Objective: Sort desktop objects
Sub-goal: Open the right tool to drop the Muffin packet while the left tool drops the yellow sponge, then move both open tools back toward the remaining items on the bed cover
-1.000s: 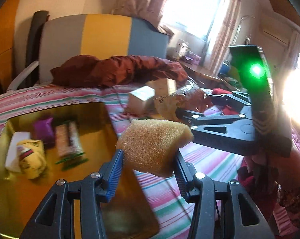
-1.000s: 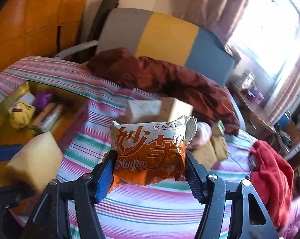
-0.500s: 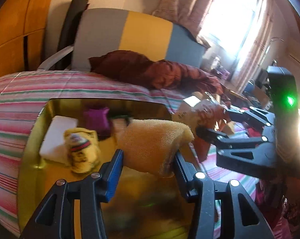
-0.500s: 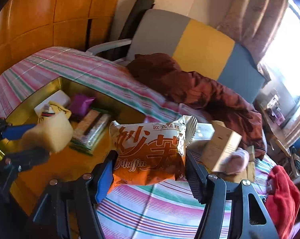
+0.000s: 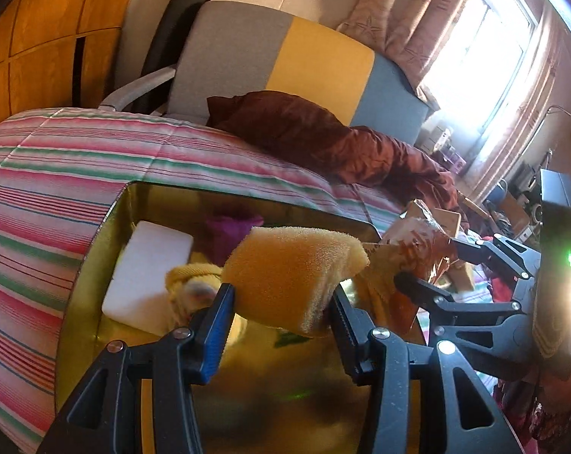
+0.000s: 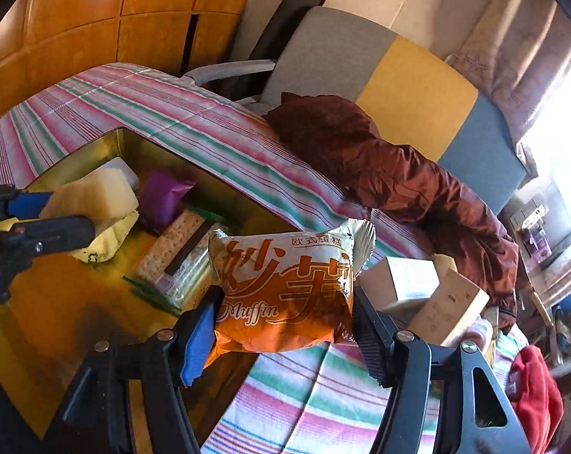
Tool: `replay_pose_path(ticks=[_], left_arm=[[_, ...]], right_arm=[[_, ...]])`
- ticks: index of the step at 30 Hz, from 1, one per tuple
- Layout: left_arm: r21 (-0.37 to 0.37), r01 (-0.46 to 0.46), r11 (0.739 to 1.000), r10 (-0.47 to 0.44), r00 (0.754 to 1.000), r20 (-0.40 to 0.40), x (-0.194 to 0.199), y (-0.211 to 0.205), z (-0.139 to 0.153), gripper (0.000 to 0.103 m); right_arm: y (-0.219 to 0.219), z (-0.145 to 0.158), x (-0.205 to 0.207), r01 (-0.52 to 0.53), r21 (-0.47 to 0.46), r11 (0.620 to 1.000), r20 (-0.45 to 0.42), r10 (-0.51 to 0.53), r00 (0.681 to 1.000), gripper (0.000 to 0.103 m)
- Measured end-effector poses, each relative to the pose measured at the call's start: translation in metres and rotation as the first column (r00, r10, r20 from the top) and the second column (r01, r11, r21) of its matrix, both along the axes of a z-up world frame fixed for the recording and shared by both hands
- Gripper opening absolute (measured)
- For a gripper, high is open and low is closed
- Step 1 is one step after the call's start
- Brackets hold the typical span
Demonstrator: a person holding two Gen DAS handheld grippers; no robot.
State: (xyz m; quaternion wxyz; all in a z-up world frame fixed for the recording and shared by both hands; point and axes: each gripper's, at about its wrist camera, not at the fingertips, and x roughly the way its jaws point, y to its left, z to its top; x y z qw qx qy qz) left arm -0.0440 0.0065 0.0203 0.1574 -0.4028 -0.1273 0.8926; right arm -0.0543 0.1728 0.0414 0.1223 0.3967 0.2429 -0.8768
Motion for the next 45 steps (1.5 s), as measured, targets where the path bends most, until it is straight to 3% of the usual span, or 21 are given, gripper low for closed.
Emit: replay_pose_path(ticks=[12, 18, 21, 24, 28, 31, 36, 40, 45], left_arm=[[-0.03, -0.051, 0.998, 0.052, 0.998, 0.023, -0.019, -0.005, -0.007, 0.052], [-0.039, -0.075, 0.996, 0.077, 0.995, 0.07, -0.031, -0.001, -0.008, 0.063], [-0.059, -0.08, 0.995, 0.084, 0.994, 0.067, -0.029, 0.0, -0.006, 0.065], [-0.03, -0.104, 0.994, 0.106, 0.992, 0.068, -0.025, -0.005, -0.004, 0.067], [0.017, -0.107, 0.994, 0.105, 0.992, 0.076, -0.028, -0.006, -0.005, 0.076], [0.034, -0.098, 0.995, 0.094, 0.989, 0.112, -0.034, -0.003, -0.007, 0.076], [0.059, -0.179, 0.982, 0.175, 0.982, 0.07, -0.027, -0.011, 0.007, 0.076], [0.008, -0.212, 0.977, 0.211, 0.977, 0.039, -0.019, -0.009, 0.016, 0.076], [-0.033, -0.138, 0.99, 0.139, 0.99, 0.038, -0.008, 0.015, 0.014, 0.076]], right_arm=[[-0.019, -0.011, -0.016, -0.051, 0.012, 0.999, 0.027, 0.051, 0.998, 0.067], [-0.02, -0.009, -0.022, -0.048, -0.036, 0.998, 0.011, 0.048, 0.999, 0.08], [-0.013, -0.002, -0.017, -0.018, -0.072, 0.997, -0.023, 0.017, 1.0, 0.091], [-0.001, 0.006, -0.013, 0.008, -0.114, 0.993, -0.049, -0.013, 0.999, 0.091], [0.018, 0.016, -0.008, 0.068, -0.199, 0.978, -0.055, -0.08, 0.995, 0.091], [0.03, 0.02, -0.003, 0.094, -0.243, 0.966, -0.049, -0.109, 0.993, 0.091], [0.048, 0.023, 0.006, 0.121, -0.28, 0.952, -0.05, -0.141, 0.989, 0.091], [0.071, 0.022, 0.013, 0.166, -0.302, 0.939, -0.037, -0.186, 0.982, 0.091], [0.104, 0.005, 0.018, 0.257, -0.311, 0.915, 0.046, -0.255, 0.966, 0.091]])
